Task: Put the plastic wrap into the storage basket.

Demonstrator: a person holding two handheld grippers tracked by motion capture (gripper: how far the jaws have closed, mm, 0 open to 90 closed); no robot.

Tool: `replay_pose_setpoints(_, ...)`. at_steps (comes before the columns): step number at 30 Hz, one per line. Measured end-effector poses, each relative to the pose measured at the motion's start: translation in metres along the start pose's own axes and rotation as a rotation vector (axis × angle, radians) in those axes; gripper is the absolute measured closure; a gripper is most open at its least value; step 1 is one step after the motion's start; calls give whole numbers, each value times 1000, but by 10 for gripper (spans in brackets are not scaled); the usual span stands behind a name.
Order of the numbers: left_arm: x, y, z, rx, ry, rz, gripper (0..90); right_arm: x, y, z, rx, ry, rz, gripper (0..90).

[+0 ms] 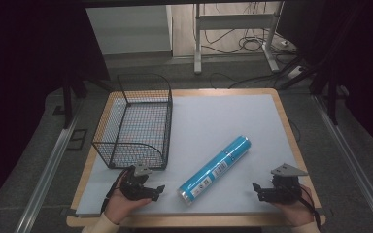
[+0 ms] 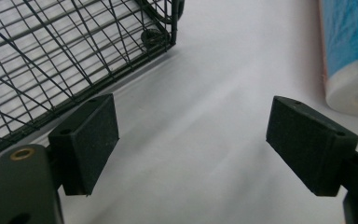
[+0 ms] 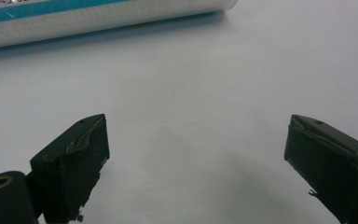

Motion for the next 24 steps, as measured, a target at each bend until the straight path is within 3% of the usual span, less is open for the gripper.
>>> replay_pose_setpoints(13, -2, 6, -4, -6, -4, 3, 169, 0, -3, -7, -33, -12, -28, 78)
replay_pose_setpoints(16, -3, 7, -5, -8, -18, -12, 168, -1, -3, -7, -34, -19, -26, 83)
replay_pose_setpoints(24, -4, 15, -17, -33, -21, -25, 191, -1, -2, -6, -22, -18, -32, 88)
Point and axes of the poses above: each handheld gripper's, and its own axes: z roughly forward along the jaws, y roughly out of its top, x roughly to its left, the point moved 2 cm from there along z, roughly forward along the jaws, and after that the axes turned 11 degrees about y, right-handed, at the moved point
